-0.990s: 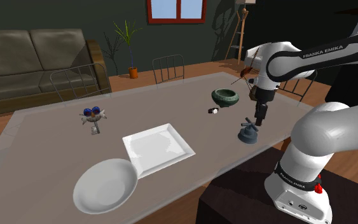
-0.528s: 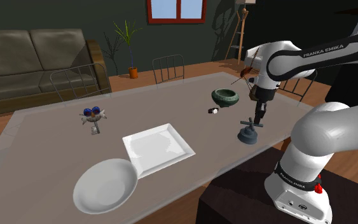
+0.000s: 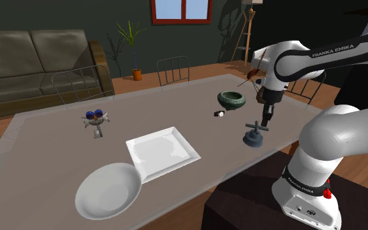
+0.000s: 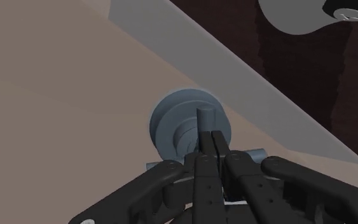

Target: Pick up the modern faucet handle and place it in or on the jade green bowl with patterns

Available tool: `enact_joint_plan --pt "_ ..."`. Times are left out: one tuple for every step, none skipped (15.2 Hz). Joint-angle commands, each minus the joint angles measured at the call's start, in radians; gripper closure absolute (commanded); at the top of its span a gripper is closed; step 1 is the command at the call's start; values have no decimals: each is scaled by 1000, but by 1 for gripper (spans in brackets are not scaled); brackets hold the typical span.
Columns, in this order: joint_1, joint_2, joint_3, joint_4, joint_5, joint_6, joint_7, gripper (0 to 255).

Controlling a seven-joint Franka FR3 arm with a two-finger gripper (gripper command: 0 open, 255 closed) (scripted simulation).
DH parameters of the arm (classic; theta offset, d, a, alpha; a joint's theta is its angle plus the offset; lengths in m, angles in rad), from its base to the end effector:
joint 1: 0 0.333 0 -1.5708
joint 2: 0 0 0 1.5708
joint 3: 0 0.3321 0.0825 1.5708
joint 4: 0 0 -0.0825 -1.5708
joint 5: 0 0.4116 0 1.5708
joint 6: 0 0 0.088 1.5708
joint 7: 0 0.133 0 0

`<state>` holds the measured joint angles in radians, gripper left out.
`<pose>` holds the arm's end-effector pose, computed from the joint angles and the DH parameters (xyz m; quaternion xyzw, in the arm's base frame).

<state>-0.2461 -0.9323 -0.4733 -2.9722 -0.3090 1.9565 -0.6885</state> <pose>0.2145 -0.1593 0.3235 -0.9857 -0.1518 0.0175 0.0710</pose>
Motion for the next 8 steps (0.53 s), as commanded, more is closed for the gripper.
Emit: enact_joint_plan --pt "0 0 0 0 0 0 0 0" --pt "34 34 11 20 21 19 19 0" --pt "66 68 21 41 42 38 36 0" --pt "97 102 30 63 62 55 52 0" --pt "127 137 39 86 81 71 66 0" --pt "139 152 43 97 90 77 72 0" --pt "139 159 40 87 87 95 72 0" --pt "139 167 36 77 85 112 72 0"
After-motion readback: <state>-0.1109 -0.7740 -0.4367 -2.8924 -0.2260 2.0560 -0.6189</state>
